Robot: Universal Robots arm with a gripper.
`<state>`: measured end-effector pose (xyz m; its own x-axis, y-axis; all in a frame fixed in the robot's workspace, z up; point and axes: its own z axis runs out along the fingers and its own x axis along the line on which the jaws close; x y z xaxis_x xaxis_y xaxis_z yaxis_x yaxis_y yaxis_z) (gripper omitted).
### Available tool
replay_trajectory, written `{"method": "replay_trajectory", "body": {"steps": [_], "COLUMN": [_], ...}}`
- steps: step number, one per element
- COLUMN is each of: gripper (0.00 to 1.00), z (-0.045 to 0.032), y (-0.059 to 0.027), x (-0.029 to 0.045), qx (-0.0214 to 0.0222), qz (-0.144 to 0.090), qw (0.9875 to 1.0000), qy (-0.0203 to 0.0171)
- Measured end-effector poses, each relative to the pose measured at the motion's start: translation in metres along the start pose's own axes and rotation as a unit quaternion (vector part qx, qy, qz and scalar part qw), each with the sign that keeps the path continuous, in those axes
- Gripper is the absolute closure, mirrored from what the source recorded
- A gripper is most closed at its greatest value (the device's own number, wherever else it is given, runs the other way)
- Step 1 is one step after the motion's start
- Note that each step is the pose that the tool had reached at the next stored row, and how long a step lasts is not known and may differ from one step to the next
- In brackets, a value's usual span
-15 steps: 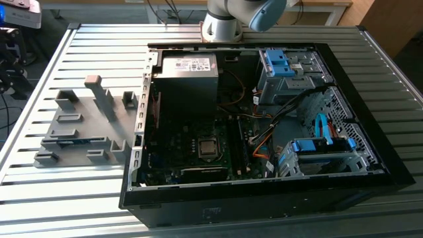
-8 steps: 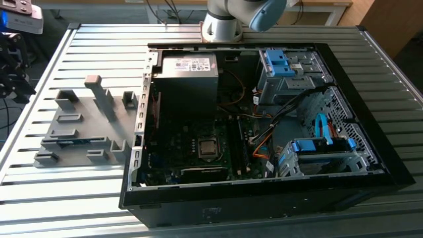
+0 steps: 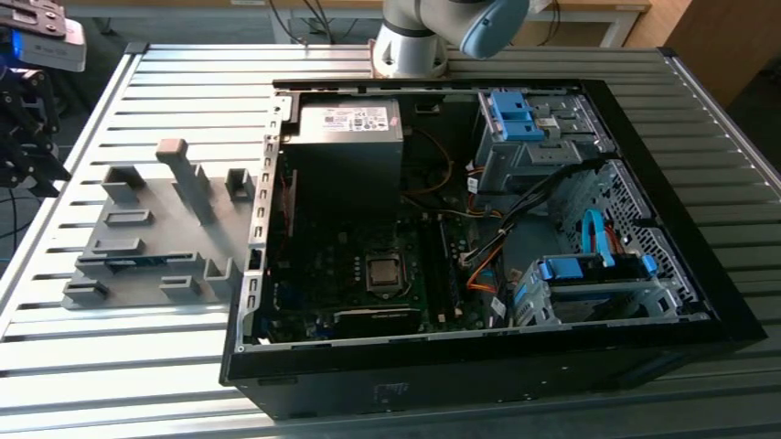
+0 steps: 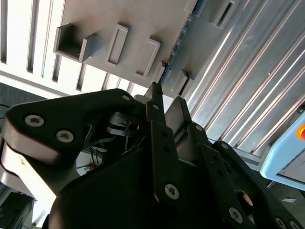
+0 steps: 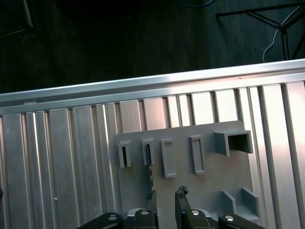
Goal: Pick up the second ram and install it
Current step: 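Pick up the second ram and move it above second insertion slot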
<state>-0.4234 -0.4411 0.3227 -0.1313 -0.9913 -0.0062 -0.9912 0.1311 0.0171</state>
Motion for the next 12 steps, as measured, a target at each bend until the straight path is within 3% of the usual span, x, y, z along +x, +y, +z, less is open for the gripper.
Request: {"method": "replay_trajectory", "body": {"steps": [7,10,12], "gripper": [0.70,0.70,0.70], "z": [0.0008,0.0025,0.0044], "y": [0.0000,0.0000,-0.0001], "x": [0.0000,0.0000,0.0000], "qx": [0.0001,-0.0007,0.0000], "qz": [0.000,0.000,0.000], "qw": [1.0000,1.0000,1.0000], "qy": [-0.0001,-0.0049,-0.0059]}}
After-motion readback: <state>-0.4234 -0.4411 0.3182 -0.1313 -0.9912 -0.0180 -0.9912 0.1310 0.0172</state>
